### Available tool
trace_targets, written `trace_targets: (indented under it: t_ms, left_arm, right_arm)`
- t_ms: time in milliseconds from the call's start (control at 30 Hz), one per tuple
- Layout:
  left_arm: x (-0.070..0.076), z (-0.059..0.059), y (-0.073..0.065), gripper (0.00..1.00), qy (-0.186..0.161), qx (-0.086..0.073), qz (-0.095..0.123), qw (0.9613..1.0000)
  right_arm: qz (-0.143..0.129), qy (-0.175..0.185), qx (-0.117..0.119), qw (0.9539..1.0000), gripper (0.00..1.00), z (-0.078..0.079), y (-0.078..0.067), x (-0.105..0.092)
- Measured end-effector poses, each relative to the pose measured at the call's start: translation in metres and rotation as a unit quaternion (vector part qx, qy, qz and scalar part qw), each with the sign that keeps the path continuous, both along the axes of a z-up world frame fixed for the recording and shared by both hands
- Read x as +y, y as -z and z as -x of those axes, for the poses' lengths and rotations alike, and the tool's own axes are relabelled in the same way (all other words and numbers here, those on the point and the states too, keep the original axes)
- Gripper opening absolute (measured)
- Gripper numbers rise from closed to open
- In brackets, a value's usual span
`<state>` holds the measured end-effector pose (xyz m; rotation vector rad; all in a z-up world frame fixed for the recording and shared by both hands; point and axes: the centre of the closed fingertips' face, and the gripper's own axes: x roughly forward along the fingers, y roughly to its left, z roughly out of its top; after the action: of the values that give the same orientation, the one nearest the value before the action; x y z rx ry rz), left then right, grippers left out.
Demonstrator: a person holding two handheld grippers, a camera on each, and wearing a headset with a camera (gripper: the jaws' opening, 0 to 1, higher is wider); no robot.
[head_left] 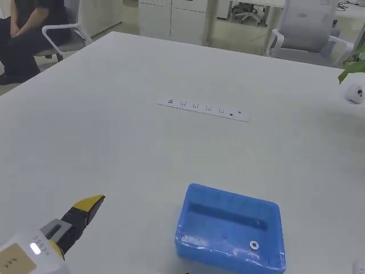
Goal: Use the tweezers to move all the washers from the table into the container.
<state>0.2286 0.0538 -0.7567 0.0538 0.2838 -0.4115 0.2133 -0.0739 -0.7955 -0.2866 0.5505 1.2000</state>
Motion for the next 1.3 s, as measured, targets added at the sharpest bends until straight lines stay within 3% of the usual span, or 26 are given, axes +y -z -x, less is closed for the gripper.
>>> trace_targets:
  t_ms: [200,400,500,667,900,1300]
  left_arm:
    - [-0.001,0.0,0.0,0.97,0.002,0.001,0.0,1.0]
    - [0.001,0.001,0.002,0.97,0.0,0.003,-0.001,1.0]
    - [0.001,0.0,0.001,0.97,-0.001,0.001,-0.001,1.0]
    - [0.001,0.0,0.001,0.97,-0.002,0.002,-0.001,1.0]
    - [0.002,0.0,0.001,0.97,-0.005,0.003,-0.001,1.0]
    - [0.005,-0.001,0.003,0.96,-0.008,0.009,0.004,0.9999]
  right_arm:
    - [-0.037,0.023,-0.008,0.999,0.03,-0.018,-0.028,0.001]
    - [-0.117,0.066,0.031,0.9905,0.03,-0.033,-0.044,0.003]
    - [-0.133,0.081,0.04,0.9871,0.03,-0.04,-0.05,0.0]
    - [-0.123,0.111,0.047,0.9851,0.03,-0.056,-0.041,-0.011]
    - [-0.139,0.161,0.071,0.9745,0.03,-0.082,-0.032,-0.022]
    - [-0.107,0.181,0.1,0.9725,0.03,-0.102,0.001,-0.019]
